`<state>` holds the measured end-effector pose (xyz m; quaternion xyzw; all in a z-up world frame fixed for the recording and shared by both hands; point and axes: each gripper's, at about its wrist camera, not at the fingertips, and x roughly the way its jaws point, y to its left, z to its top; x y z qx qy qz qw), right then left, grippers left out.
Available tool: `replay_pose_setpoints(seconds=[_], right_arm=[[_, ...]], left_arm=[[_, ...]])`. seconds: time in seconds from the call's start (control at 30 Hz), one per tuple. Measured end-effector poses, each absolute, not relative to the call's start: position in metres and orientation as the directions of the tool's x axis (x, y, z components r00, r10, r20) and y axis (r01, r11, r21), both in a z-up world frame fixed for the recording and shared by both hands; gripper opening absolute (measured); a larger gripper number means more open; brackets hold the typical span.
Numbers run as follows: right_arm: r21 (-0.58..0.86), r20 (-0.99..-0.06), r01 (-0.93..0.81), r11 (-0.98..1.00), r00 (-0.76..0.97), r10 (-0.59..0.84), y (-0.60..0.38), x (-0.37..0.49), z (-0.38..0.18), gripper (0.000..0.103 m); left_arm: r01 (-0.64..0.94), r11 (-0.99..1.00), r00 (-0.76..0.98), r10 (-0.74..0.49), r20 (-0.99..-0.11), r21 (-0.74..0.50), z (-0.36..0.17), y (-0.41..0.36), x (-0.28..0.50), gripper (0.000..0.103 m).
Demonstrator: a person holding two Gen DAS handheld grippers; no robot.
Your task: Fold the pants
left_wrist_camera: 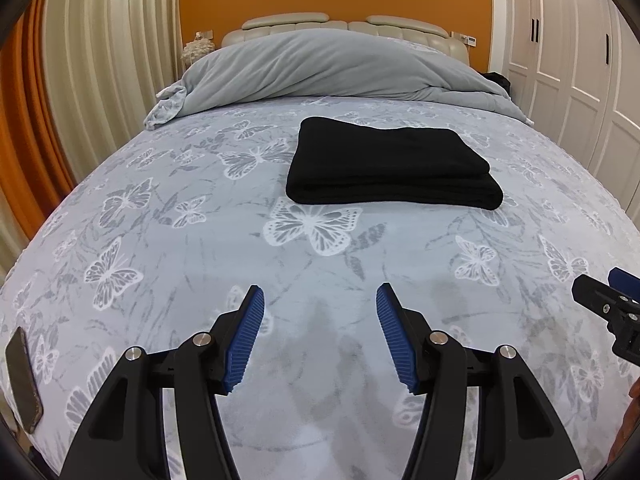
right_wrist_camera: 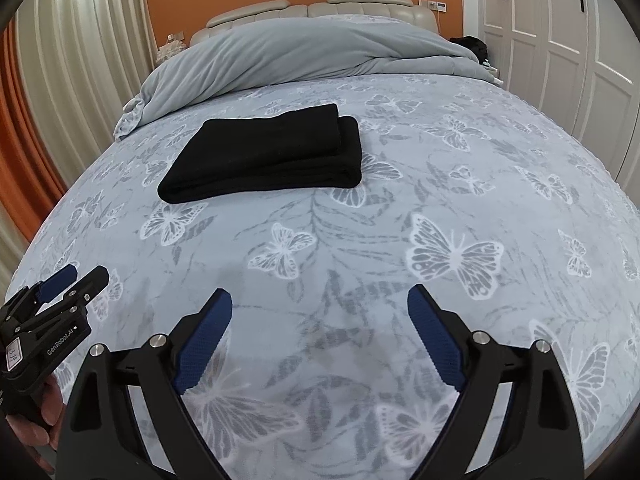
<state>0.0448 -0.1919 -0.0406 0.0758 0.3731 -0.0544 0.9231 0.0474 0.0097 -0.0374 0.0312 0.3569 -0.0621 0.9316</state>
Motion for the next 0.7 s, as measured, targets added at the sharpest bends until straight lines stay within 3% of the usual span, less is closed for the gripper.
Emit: replay_pose_setpoints(seconds=[0.2, 0.7], right_arm=[[0.091, -0.699, 0.148, 0.985, 0.713, -0.043, -0.1866, 0.0466, -0.0423, 0.087], [0.089, -0.702, 0.147, 0.985, 0.710, -0.043, -0.1816, 0.0479, -0.0437, 0.087]], left_arm=[[0.125, 0.991, 0.745, -0.067, -0.663, 0.040, -0.0367, 0.0083, 0.0475, 0.073], [0.122, 0.992, 0.728, -0.077, -0.681, 0.019, -0.0387, 0.0111, 0.0526, 0.073]])
